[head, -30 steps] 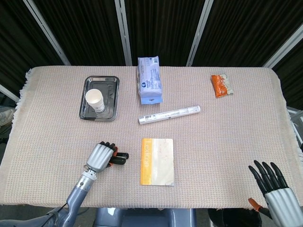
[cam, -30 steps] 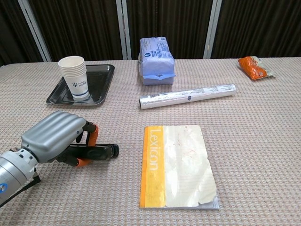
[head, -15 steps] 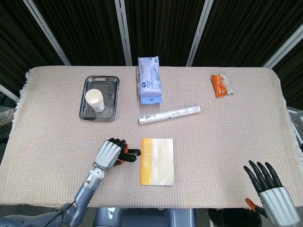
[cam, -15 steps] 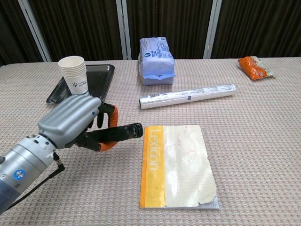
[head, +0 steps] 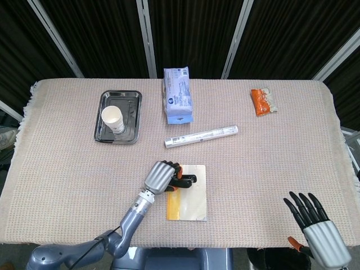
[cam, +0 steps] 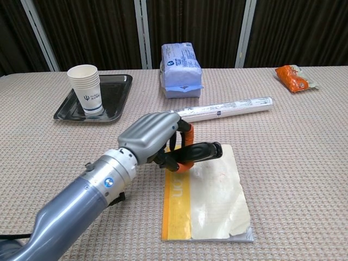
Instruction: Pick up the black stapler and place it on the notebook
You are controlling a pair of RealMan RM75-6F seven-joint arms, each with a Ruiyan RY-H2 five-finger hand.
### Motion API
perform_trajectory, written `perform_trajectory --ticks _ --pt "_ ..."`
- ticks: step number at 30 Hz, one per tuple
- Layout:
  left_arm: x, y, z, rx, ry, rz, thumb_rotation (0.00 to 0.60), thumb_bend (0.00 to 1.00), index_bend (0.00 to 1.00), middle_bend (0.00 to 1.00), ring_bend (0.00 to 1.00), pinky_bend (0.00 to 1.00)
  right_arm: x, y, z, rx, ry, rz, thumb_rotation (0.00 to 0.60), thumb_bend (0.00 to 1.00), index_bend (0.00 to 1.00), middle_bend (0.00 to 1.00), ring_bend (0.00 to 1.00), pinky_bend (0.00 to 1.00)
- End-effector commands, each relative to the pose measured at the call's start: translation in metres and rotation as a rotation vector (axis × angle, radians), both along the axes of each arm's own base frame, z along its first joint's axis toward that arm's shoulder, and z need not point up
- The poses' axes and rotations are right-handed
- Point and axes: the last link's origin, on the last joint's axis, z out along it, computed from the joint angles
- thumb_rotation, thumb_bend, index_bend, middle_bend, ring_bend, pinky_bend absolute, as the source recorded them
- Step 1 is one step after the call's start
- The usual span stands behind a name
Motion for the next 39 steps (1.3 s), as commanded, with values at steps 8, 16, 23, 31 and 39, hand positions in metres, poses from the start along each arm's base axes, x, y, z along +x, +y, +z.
perform_trajectory --ticks 8,16,23,31,39 --pt "0.032 0.002 -0.013 -0.033 -0.012 -0.05 0.6 0.38 0.71 0.58 0.53 0.58 -0.001 -0.009 0.006 -0.01 -0.022 -0.015 0.6 0.0 0.0 0.0 0.0 0.0" --pt "0.035 -0.004 -0.013 -0.072 -0.01 -0.022 0.6 0.26 0.57 0.54 0.51 0.57 0.0 -0.002 0.008 -0.025 -0.029 0.005 0.6 0.0 0.0 0.0 0.0 0.0" --pt "0.039 -0.003 -0.009 -0.096 -0.009 0.005 0.6 0.16 0.34 0.48 0.47 0.54 -0.001 -0.005 0.007 -0.026 -0.028 -0.004 0.6 0.0 0.0 0.0 0.0 0.0" --pt "0.037 -0.003 0.001 -0.106 0.009 0.038 0.6 0.13 0.26 0.44 0.45 0.53 -0.001 -0.005 0.006 -0.028 -0.023 -0.004 0.6 0.0 0.0 0.0 0.0 0.0" --pt "0.037 -0.005 0.015 -0.092 0.011 0.021 0.6 0.11 0.19 0.34 0.37 0.48 -0.001 -0.005 0.005 -0.032 -0.018 -0.006 0.6 0.0 0.0 0.0 0.0 0.0"
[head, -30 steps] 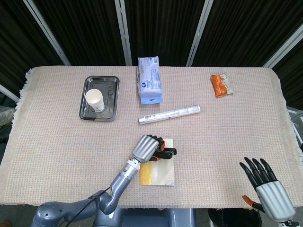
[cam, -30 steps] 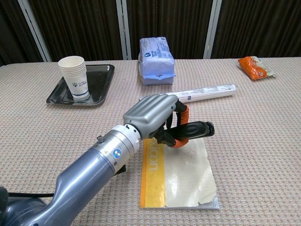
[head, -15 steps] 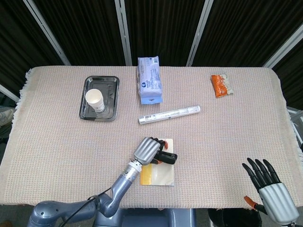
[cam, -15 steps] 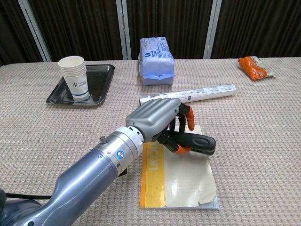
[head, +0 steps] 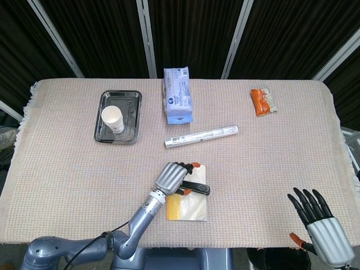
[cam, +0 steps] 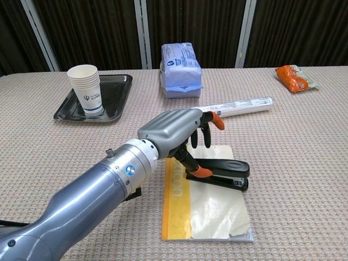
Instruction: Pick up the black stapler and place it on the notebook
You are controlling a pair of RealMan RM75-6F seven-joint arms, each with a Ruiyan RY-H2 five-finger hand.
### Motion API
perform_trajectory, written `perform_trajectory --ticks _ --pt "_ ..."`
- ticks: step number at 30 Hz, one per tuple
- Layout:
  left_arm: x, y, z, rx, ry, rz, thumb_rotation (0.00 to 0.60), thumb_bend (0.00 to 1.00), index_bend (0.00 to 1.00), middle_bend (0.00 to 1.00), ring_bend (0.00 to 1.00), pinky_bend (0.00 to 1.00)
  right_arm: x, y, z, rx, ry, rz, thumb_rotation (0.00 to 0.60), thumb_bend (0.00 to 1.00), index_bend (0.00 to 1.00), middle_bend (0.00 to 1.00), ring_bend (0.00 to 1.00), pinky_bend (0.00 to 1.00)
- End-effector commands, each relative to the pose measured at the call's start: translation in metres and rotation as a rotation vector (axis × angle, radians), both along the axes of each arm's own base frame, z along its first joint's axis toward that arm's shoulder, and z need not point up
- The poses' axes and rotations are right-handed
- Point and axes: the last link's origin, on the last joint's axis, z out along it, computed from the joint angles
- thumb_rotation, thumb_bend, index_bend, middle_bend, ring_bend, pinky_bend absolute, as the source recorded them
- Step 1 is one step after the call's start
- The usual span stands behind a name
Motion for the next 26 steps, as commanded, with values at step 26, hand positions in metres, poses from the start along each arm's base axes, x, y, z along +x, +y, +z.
perform_trajectory --ticks 26 --pt "-0.23 -0.14 0.226 0.586 0.463 0.429 0.6 0.11 0.0 0.03 0.01 0.13 -0.005 -0.034 -0.001 -0.01 -0.028 -0.101 0.6 0.0 0.0 0.0 0.0 0.0"
